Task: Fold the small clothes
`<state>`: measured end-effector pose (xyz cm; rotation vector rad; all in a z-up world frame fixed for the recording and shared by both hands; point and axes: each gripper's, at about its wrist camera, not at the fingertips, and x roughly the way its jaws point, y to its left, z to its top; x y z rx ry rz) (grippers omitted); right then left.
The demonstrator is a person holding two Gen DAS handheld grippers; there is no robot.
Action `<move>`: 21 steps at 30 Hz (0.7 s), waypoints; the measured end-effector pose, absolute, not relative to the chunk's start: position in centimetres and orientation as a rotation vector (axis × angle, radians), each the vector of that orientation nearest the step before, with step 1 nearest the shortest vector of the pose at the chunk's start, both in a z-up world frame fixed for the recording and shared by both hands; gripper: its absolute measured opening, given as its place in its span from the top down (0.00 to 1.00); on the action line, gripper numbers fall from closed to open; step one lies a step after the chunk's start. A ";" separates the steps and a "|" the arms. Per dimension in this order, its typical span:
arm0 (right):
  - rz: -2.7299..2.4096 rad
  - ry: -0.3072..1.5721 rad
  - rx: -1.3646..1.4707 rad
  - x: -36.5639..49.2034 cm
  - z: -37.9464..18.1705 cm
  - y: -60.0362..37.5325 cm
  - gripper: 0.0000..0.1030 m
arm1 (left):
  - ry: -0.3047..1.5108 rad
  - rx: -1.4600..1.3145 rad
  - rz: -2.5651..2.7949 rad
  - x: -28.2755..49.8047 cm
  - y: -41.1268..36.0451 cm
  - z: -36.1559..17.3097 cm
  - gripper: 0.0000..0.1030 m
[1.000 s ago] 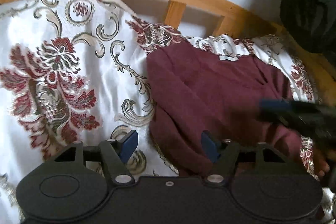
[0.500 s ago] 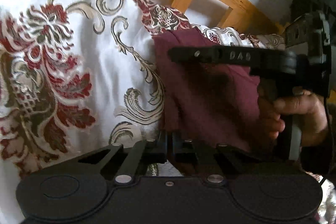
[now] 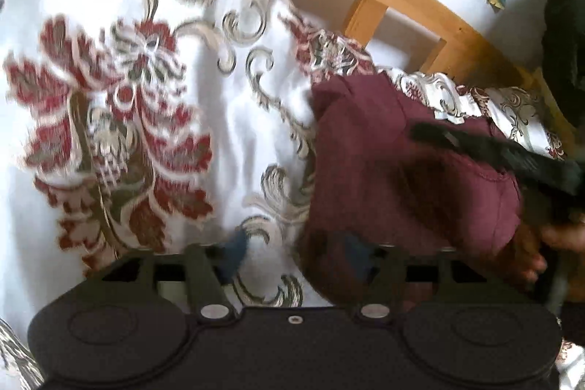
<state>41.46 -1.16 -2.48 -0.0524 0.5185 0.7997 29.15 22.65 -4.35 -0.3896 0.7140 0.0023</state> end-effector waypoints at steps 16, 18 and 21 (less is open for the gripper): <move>0.506 0.501 -0.390 19.7 -8.4 -16.1 0.00 | 0.791 -0.234 0.207 29.3 16.8 -6.6 0.07; 0.474 0.503 -0.461 18.0 -9.7 -16.4 0.00 | 0.797 -0.229 0.216 28.2 16.4 -6.4 0.07; 0.426 0.469 -0.507 15.3 -10.2 -17.1 0.00 | 0.795 -0.195 0.211 25.5 15.4 -6.2 0.03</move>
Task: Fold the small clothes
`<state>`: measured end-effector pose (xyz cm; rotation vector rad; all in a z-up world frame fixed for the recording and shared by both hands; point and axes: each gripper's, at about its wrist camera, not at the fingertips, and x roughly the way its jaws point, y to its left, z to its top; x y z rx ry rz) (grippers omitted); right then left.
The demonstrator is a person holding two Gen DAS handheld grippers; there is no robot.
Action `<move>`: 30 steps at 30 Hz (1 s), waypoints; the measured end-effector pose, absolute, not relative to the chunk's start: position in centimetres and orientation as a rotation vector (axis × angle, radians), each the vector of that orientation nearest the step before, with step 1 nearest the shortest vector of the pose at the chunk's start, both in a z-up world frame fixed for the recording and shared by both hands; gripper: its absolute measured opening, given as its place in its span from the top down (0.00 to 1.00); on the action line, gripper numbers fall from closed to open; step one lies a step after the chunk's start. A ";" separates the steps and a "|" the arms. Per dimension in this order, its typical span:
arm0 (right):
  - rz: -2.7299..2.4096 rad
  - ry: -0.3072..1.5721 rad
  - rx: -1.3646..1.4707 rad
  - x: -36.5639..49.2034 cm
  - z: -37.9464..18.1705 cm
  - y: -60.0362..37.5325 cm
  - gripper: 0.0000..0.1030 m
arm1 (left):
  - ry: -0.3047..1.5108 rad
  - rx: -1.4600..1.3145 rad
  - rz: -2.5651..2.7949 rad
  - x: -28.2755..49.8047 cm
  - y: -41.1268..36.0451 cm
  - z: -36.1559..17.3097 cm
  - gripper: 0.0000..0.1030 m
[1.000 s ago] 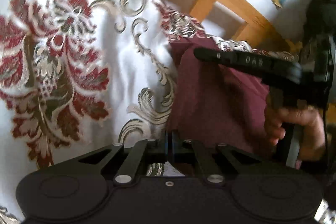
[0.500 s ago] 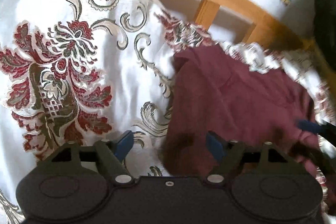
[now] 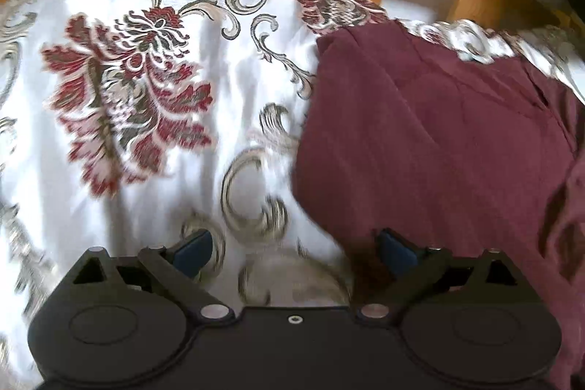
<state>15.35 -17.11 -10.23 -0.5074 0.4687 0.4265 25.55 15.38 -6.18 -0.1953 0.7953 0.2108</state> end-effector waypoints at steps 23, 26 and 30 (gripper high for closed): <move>0.435 0.596 -0.479 8.1 -8.1 -21.3 0.00 | 0.824 0.148 -0.051 6.5 7.1 -5.3 0.01; 0.429 0.606 -0.526 7.6 -9.1 -21.2 0.00 | 0.841 0.246 -0.107 5.5 6.8 -5.5 0.01; 0.435 0.621 -0.501 8.3 -9.6 -21.0 0.00 | 0.859 0.321 -0.170 5.0 5.9 -6.3 0.01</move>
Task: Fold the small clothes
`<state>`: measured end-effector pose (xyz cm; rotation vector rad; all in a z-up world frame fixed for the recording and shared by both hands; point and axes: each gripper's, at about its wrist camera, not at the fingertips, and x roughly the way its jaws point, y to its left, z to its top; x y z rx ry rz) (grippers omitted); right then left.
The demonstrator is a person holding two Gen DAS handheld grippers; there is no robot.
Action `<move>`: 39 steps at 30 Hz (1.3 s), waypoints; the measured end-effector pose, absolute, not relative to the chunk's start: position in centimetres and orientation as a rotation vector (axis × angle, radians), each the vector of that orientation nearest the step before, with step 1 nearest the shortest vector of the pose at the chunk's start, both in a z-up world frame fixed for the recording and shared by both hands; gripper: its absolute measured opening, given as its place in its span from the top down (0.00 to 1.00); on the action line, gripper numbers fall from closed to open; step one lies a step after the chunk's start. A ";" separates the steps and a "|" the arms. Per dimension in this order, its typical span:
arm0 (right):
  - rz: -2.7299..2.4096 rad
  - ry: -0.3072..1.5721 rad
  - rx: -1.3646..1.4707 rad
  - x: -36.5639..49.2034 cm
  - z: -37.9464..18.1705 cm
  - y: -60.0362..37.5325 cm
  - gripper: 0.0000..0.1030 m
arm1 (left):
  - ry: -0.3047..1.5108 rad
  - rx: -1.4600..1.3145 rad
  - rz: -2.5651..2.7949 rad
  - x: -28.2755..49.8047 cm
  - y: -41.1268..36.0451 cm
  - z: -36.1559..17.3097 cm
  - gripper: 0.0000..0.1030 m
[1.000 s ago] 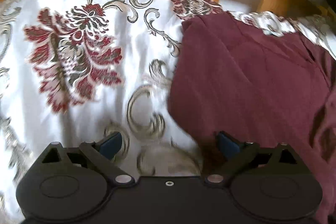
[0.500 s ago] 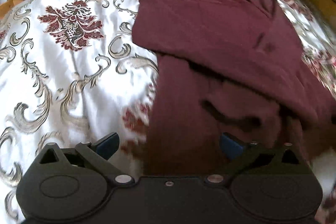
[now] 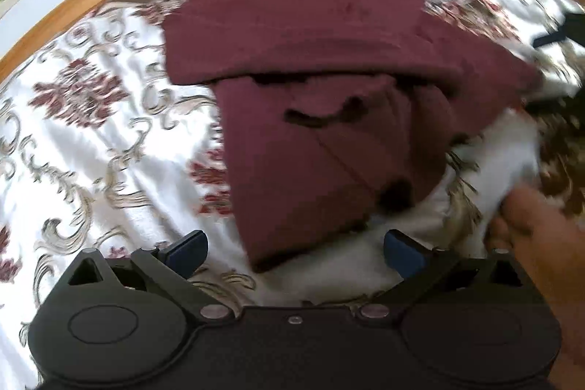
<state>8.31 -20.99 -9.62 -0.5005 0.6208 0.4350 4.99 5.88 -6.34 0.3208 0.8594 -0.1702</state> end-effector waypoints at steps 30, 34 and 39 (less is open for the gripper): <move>0.371 0.459 -0.746 8.1 -11.7 -19.6 0.00 | 0.662 0.320 -0.058 11.5 4.1 -3.7 0.93; 0.371 0.472 -0.718 8.5 -11.8 -20.1 0.00 | 0.652 0.305 -0.075 12.7 4.1 -3.3 0.95; 0.426 0.505 -0.625 8.7 -10.9 -20.9 0.00 | 0.668 0.273 -0.097 15.0 4.4 -2.3 0.95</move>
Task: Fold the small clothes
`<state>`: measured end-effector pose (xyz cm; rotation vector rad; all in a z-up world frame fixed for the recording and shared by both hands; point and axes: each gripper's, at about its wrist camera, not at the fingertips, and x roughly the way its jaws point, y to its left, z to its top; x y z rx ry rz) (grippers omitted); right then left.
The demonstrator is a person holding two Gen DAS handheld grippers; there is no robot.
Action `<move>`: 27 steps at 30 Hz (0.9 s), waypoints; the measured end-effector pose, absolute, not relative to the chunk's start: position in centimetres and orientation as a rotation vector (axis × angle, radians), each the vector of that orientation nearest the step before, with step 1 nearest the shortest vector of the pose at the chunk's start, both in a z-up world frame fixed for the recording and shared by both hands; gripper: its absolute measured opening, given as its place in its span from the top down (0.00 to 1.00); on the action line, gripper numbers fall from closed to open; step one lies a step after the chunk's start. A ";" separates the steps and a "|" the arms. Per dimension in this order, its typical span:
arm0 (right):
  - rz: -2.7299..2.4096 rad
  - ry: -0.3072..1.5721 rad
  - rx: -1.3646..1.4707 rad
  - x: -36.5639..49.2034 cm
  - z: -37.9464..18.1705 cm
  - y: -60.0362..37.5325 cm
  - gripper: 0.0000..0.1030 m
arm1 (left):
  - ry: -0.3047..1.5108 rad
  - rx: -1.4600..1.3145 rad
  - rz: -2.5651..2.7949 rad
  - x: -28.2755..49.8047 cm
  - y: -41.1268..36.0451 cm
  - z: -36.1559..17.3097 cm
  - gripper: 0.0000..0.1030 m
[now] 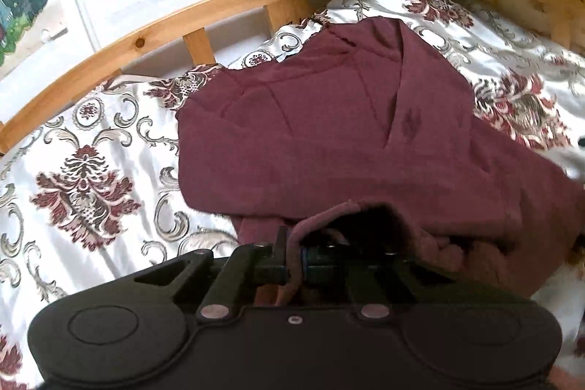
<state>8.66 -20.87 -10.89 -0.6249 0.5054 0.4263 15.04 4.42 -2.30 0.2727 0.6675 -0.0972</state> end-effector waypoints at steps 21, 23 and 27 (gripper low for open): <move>0.360 0.272 -0.721 7.3 -12.8 -18.1 0.01 | 0.635 0.105 -0.066 19.9 5.5 -1.1 0.95; 0.335 0.247 -0.764 7.3 -12.9 -18.5 0.04 | 0.597 0.086 -0.054 18.4 6.2 -1.0 0.95; 0.351 0.272 -0.761 6.9 -12.7 -19.3 0.49 | 0.513 0.026 -0.027 13.9 7.4 -1.5 0.95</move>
